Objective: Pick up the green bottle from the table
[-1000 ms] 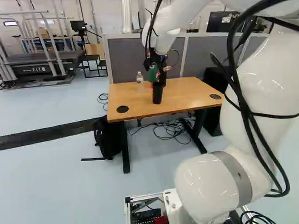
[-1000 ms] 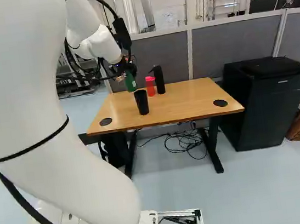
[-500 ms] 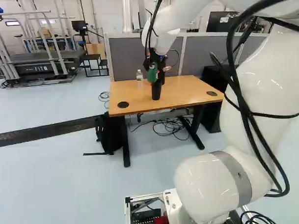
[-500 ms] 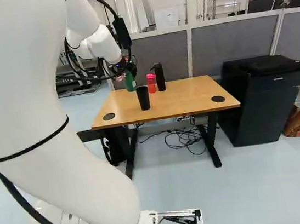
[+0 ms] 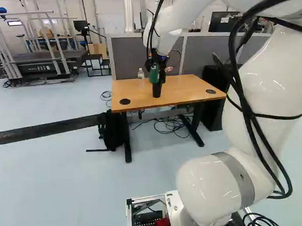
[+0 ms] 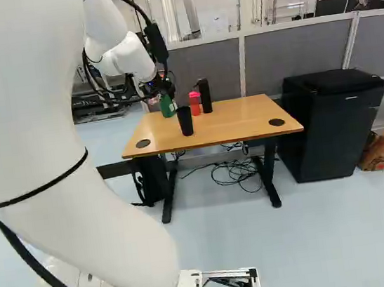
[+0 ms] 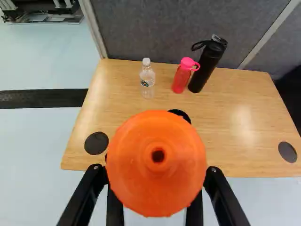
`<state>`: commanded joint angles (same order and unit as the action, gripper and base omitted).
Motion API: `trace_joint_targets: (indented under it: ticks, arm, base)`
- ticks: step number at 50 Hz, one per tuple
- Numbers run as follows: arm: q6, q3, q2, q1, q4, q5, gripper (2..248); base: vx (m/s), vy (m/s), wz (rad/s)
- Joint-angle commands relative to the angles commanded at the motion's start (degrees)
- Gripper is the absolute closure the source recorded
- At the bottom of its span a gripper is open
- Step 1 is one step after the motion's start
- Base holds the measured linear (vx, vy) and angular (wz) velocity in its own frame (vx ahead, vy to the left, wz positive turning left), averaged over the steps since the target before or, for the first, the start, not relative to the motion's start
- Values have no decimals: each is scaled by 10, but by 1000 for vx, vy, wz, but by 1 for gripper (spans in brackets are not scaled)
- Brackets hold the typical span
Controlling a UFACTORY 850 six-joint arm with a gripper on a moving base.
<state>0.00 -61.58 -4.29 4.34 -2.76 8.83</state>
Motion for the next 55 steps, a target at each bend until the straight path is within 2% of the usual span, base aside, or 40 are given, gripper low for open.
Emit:
trace_joint_targets:
  ticks: [34,55]
  arm:
    - [0,1,1,0,0,-1,131]
    - [0,24,9,-2,1,-25,131]
  base:
    - [-8,0,-3]
    - [0,0,0]
